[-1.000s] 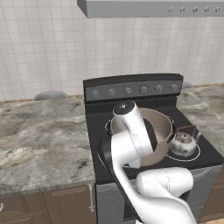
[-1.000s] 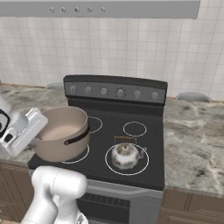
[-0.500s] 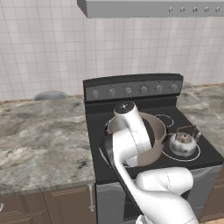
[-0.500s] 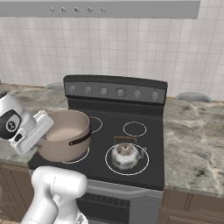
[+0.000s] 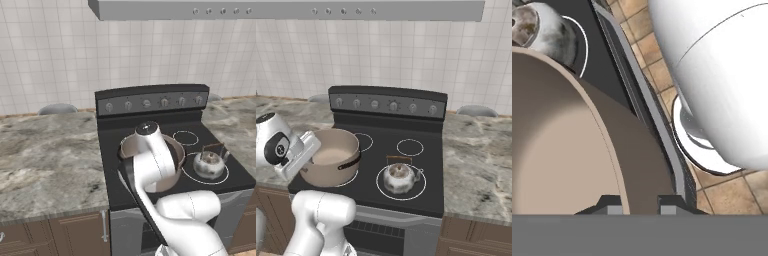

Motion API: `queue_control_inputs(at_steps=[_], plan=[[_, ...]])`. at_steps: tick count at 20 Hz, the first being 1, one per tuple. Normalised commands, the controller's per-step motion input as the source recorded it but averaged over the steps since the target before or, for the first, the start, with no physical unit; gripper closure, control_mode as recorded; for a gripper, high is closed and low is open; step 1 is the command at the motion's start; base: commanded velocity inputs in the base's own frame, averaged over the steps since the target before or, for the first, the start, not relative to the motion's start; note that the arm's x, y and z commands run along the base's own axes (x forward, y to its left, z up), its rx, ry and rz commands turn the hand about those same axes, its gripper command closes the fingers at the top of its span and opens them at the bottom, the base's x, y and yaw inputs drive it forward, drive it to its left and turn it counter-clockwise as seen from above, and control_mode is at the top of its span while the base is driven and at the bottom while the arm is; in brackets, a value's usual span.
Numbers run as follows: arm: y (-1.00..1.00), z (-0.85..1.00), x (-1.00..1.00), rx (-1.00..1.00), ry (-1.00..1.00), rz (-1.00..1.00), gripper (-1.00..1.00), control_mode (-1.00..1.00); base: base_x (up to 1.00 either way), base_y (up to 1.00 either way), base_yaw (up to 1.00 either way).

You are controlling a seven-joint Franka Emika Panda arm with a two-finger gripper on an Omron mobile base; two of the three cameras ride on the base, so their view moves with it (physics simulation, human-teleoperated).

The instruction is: Pick the kettle from the cabinet and place it on a stove burner. Then pick the pot from the counter and place it on another stove burner. Finally, turn both burners on.

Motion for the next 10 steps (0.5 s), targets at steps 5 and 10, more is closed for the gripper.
queue_control_inputs(at_steps=[5, 10], plan=[[0.00, -0.31, 0.13, 0.02, -0.10, 0.00, 1.00, -1.00, 0.00, 0.00, 0.00], [0.00, -0.18, 0.00, 0.00, -0.03, 0.00, 1.00, -1.00, 0.00, 0.00, 0.00]])
